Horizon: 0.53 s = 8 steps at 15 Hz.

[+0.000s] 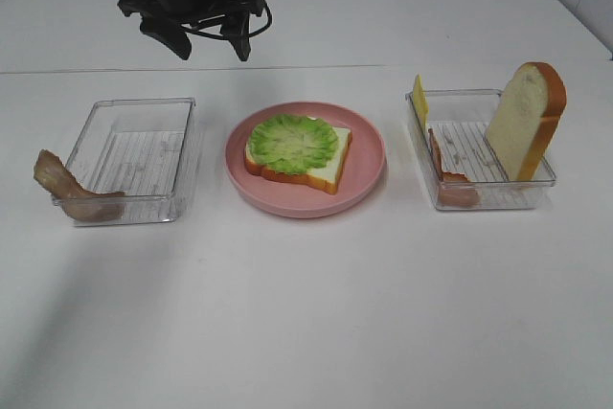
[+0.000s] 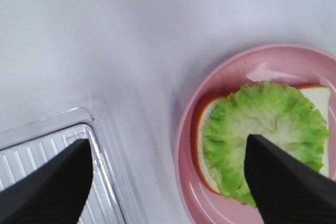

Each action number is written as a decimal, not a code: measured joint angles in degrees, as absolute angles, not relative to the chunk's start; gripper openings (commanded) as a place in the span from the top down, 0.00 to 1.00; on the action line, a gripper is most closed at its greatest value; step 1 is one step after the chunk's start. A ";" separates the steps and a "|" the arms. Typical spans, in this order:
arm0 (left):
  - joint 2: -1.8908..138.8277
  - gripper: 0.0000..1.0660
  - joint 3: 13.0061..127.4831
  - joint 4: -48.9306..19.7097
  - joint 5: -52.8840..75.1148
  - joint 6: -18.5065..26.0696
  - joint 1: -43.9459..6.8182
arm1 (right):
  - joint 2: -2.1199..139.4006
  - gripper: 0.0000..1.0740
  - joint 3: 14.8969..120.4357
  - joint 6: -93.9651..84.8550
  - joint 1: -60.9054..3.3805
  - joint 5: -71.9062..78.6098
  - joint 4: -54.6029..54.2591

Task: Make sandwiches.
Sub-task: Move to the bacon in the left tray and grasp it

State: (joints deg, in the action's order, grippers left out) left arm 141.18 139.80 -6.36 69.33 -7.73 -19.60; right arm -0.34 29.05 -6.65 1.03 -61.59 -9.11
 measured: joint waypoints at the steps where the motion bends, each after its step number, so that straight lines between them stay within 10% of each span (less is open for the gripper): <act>1: 140.43 0.30 139.80 -4.93 69.44 -7.79 -19.42 | -0.34 0.28 29.05 -6.65 1.03 -61.59 -9.11; 8: 124.62 0.32 123.13 0.00 69.44 -7.91 -13.18 | -0.34 0.28 29.05 -6.65 1.03 -61.59 -9.11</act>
